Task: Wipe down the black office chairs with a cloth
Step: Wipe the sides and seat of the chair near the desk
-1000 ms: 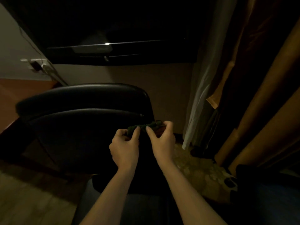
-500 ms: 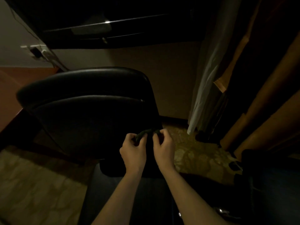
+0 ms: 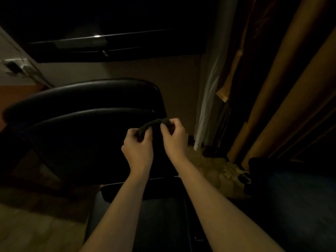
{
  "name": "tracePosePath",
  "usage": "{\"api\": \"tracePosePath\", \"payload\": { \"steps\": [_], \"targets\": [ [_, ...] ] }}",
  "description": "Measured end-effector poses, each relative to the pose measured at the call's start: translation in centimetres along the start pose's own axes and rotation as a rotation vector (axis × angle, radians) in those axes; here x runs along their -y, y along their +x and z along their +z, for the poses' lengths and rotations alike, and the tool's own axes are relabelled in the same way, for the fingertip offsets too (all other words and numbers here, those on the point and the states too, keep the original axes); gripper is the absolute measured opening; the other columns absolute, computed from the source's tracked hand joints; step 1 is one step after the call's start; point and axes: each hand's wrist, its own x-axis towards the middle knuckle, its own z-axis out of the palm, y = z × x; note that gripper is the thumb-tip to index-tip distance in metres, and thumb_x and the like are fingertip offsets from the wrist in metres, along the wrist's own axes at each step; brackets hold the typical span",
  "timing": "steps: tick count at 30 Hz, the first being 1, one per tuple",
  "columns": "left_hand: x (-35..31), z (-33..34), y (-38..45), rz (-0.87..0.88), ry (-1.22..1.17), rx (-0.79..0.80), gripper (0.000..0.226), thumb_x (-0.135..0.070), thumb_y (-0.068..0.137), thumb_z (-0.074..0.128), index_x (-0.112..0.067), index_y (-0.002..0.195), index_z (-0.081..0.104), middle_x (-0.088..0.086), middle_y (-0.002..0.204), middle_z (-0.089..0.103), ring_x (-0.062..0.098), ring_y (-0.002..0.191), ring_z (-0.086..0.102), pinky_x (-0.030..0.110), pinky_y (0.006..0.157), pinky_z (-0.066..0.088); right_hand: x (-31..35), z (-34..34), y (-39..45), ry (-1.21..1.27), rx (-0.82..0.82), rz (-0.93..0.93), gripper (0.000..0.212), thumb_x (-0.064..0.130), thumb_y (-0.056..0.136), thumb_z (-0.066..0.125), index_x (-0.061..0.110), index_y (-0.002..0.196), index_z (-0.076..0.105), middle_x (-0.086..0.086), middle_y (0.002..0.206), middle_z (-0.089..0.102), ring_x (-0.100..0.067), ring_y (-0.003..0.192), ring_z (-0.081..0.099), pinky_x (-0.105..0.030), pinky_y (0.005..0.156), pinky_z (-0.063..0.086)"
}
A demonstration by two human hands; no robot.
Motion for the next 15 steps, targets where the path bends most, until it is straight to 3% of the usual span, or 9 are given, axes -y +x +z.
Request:
{"api": "tracePosePath", "payload": {
  "steps": [3,8,11,15],
  "targets": [
    [0.5,1.1,1.5,0.001,0.043,-0.036,0.01,-0.031,0.092,0.066,-0.024,0.096,0.061,-0.009,0.085,0.066,0.005,0.076,0.066,0.032,0.071,0.06,-2.2,1.5,1.2,0.071,-0.038,-0.022,0.004,0.03,0.095,0.056,0.026,0.096,0.055,0.007,0.087,0.063,-0.009,0.078,0.062,-0.032,0.069,0.054],
    [2.7,2.7,-0.4,0.119,0.183,-0.069,0.013,-0.018,0.089,0.068,-0.021,0.097,0.058,-0.012,0.082,0.064,-0.003,0.075,0.064,0.014,0.065,0.052,-7.5,1.9,0.3,0.127,-0.05,-0.077,0.009,0.019,0.096,0.056,0.021,0.104,0.055,0.007,0.095,0.061,-0.003,0.089,0.06,-0.021,0.077,0.051],
    [4.4,4.1,-2.0,0.072,0.227,-0.096,0.015,-0.014,0.089,0.068,-0.021,0.096,0.057,-0.012,0.083,0.063,-0.003,0.074,0.063,0.014,0.063,0.051,-10.2,1.5,0.2,0.132,0.007,-0.032,0.009,0.017,0.095,0.057,0.016,0.104,0.056,0.006,0.097,0.062,-0.003,0.092,0.061,-0.021,0.08,0.052],
    [5.4,6.0,-3.0,0.025,0.255,-0.17,0.014,-0.012,0.088,0.068,-0.017,0.097,0.058,-0.009,0.084,0.064,0.0,0.076,0.063,0.013,0.064,0.051,-11.7,0.8,1.2,0.103,0.053,-0.048,0.011,0.013,0.094,0.058,0.011,0.105,0.057,0.005,0.097,0.06,-0.002,0.091,0.059,-0.01,0.079,0.045]
  ]
}}
